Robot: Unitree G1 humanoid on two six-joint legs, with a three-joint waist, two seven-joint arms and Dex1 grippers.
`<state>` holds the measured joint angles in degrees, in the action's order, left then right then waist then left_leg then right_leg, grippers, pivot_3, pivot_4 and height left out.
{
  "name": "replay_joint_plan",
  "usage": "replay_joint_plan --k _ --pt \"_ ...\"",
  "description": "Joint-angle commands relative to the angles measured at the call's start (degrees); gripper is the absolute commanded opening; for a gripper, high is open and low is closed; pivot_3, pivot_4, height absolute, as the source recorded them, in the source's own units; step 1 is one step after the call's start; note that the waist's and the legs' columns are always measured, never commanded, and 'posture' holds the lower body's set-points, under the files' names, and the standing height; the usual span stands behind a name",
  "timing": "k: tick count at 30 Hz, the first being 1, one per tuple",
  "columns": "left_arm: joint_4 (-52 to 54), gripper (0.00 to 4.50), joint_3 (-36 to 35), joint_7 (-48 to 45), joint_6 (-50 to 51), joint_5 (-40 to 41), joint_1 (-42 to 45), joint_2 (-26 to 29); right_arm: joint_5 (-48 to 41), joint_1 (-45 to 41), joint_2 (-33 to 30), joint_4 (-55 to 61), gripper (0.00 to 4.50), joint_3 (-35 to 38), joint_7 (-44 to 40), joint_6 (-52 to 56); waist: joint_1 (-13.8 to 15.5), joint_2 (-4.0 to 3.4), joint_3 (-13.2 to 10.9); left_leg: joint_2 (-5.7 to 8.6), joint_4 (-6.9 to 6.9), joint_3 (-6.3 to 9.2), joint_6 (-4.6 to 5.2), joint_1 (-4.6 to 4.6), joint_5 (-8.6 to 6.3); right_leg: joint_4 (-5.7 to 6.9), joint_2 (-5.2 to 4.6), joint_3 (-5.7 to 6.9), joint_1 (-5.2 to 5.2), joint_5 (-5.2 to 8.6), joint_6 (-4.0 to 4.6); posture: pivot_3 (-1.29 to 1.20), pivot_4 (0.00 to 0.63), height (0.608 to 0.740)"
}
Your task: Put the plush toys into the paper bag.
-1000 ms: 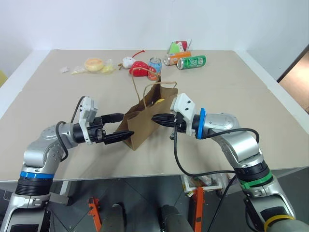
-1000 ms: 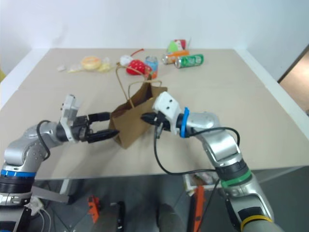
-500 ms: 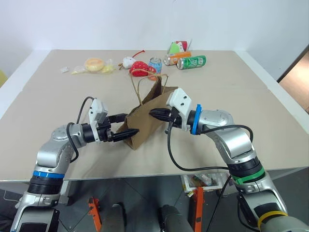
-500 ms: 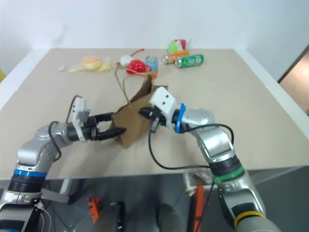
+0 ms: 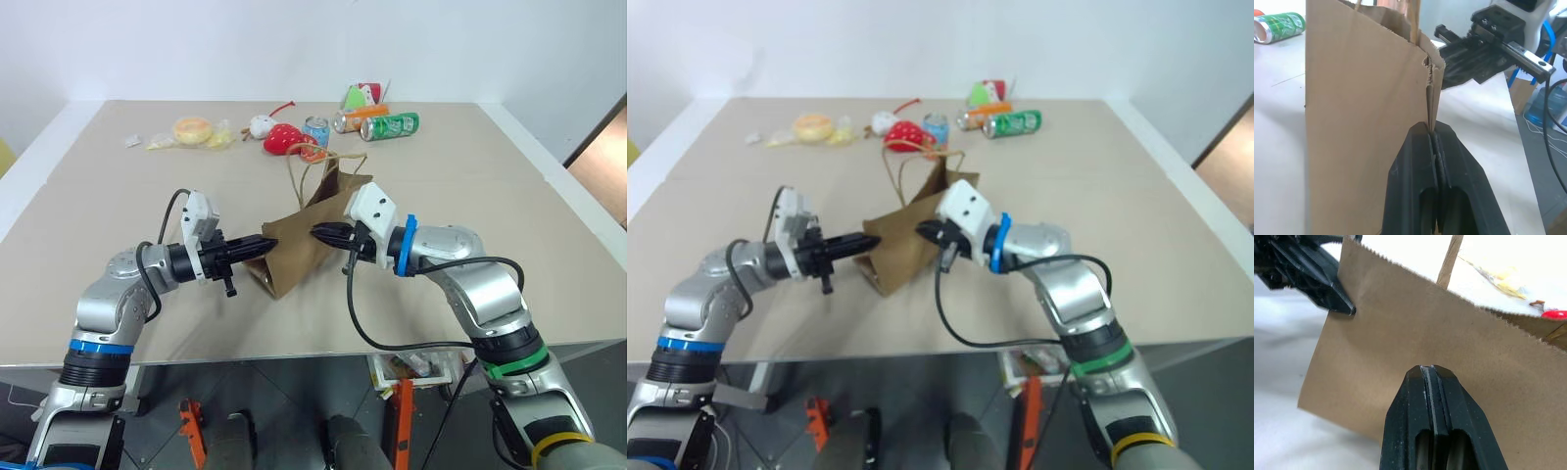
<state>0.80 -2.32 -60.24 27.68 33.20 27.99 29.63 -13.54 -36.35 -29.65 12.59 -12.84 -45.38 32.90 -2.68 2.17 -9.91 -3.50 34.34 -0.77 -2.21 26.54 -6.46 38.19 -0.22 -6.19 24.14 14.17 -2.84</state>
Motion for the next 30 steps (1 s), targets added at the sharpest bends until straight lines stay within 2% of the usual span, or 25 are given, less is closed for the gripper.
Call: replay_joint_plan --k 1,8,11,13,17,20,24,30 --pt "2.16 0.05 -3.00 -0.24 1.55 3.94 2.40 0.29 -7.13 1.52 -3.06 7.83 0.00 6.17 -3.11 5.35 0.10 0.00 0.00 0.01 0.00 0.02 0.00 0.03 0.00 0.00 0.00 0.00 0.01 0.01 -0.01 0.00 0.150 0.740" --pt "-1.86 0.05 -3.89 -8.62 8.08 10.03 7.36 4.27 -29.04 6.52 -13.64 15.04 0.00 26.00 -9.78 18.11 0.09 0.01 -0.01 0.03 0.02 0.06 0.00 0.06 0.00 -0.01 -0.02 0.01 -0.04 0.17 0.16 0.00 0.150 0.740" --pt "-4.09 0.05 -1.29 -15.83 9.72 10.22 8.87 6.64 -34.49 6.78 -17.30 14.09 0.00 32.36 -9.92 20.81 -0.13 0.00 -0.01 0.02 0.02 0.05 0.00 -0.02 0.00 -0.01 -0.01 0.01 -0.08 0.18 0.24 0.00 0.150 0.740" --pt "-6.59 0.05 1.39 -20.17 8.31 7.97 9.91 7.53 -35.04 8.07 -20.26 13.08 0.00 34.90 -10.33 20.98 -0.09 -0.01 -0.01 0.02 0.01 0.04 0.00 -0.04 0.00 0.00 -0.01 0.01 -0.07 0.17 0.26 0.00 0.150 0.740" --pt "-14.37 0.05 5.15 -25.80 4.42 3.41 12.93 7.18 -33.56 11.87 -24.52 12.44 0.00 35.88 -10.33 19.95 -0.04 0.00 -0.01 0.03 0.02 0.03 0.00 -0.05 0.00 -0.01 -0.02 0.01 -0.08 0.19 0.28 0.00 0.150 0.740" --pt "-24.48 0.05 6.43 -26.87 -1.42 -1.36 16.09 5.22 -33.24 14.86 -25.04 14.64 0.00 34.72 -9.47 19.23 -0.05 -0.01 -0.01 0.05 0.05 0.04 0.01 -0.03 0.00 -0.01 -0.03 0.00 -0.07 0.19 0.28 0.00 0.150 0.740" --pt "-38.09 0.05 4.27 -25.53 -8.01 -5.16 21.55 2.62 -33.08 16.99 -24.76 16.91 0.00 33.00 -7.61 18.73 0.01 -0.02 -0.01 0.05 0.07 0.04 0.02 0.02 0.00 0.00 -0.02 -0.01 -0.02 0.18 0.25 0.00 0.150 0.740" --pt "-45.76 0.05 2.66 -25.40 -12.75 -7.80 25.85 2.22 -33.01 17.39 -25.37 16.90 0.00 31.98 -7.26 17.99 -0.03 -0.02 -0.01 0.05 0.05 0.05 0.03 0.07 0.00 0.00 -0.01 0.00 0.01 0.19 0.21 0.00 0.150 0.740"
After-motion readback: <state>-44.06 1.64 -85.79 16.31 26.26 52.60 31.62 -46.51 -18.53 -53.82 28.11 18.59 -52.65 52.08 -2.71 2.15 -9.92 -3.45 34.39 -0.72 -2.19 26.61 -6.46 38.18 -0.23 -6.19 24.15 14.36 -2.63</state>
